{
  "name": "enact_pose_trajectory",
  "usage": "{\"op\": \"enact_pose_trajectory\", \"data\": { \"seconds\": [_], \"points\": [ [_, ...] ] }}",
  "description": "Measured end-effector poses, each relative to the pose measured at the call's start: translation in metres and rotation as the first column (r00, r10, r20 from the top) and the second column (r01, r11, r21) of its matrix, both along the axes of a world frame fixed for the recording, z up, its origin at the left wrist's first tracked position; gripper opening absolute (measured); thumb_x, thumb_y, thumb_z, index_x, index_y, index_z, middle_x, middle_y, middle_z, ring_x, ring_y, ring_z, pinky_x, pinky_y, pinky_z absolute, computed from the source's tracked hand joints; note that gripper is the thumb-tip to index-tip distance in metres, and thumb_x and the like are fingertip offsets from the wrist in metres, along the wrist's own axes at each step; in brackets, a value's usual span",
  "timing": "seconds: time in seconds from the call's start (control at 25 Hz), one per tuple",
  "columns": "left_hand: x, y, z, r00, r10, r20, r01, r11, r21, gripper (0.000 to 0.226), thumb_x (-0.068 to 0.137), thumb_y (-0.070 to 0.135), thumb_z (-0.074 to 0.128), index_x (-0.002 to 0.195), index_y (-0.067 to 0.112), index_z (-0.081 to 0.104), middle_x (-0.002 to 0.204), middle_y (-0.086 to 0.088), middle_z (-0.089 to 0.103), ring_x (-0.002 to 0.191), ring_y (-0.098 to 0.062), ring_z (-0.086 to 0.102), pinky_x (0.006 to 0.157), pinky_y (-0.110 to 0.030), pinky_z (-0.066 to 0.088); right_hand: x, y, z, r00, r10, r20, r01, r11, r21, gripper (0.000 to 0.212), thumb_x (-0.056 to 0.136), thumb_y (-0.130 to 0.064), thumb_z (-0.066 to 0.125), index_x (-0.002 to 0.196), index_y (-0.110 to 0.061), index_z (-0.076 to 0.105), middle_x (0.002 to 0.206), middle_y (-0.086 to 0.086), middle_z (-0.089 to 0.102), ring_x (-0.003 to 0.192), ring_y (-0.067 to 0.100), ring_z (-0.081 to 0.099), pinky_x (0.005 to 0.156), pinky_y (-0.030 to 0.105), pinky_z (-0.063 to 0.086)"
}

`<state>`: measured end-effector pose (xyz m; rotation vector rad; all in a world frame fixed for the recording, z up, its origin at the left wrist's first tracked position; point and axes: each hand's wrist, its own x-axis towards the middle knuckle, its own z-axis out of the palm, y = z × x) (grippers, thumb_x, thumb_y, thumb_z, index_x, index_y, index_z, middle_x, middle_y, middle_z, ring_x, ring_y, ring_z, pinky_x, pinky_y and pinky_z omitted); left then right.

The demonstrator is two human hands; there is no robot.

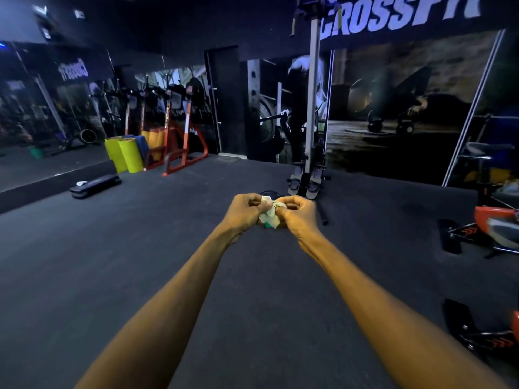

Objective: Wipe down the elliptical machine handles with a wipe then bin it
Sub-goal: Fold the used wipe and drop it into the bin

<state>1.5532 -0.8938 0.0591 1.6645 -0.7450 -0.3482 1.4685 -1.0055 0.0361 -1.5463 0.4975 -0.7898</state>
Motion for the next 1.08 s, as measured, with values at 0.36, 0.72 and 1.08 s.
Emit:
{"op": "enact_pose_trajectory", "data": {
  "seconds": [0.36,0.72,1.08],
  "points": [
    [0.235,-0.101,0.003,0.993,-0.088,0.075,0.074,0.982,0.171,0.013,0.093,0.013,0.063,0.102,0.004,0.068,0.085,-0.012,0.072,0.069,-0.015,0.068,0.066,-0.031,0.053,0.235,-0.104,-0.002,0.986,-0.169,-0.015,0.169,0.982,0.080,0.026,0.077,-0.003,0.073,0.099,-0.013,0.063,0.100,0.013,0.069,0.090,0.026,0.070,0.074,0.052,0.061],
    [0.454,-0.245,-0.022,0.990,-0.072,0.120,0.040,0.969,0.244,0.010,0.094,0.013,0.061,0.101,0.010,0.068,0.079,-0.006,0.072,0.061,-0.007,0.066,0.049,-0.019,0.046,0.452,-0.243,-0.030,0.984,-0.168,-0.055,0.172,0.981,0.087,0.021,0.076,0.000,0.076,0.081,-0.015,0.062,0.079,0.006,0.069,0.072,0.017,0.066,0.068,0.041,0.058],
    [0.686,-0.370,-0.071,0.998,-0.017,0.064,0.001,0.970,0.245,0.010,0.093,0.010,0.063,0.101,0.008,0.068,0.078,-0.006,0.071,0.062,-0.011,0.067,0.044,-0.013,0.043,0.673,-0.359,-0.064,0.988,-0.065,-0.144,0.091,0.979,0.183,0.020,0.078,0.004,0.067,0.091,-0.011,0.063,0.092,0.012,0.072,0.083,0.027,0.072,0.069,0.045,0.062]
  ]
}}
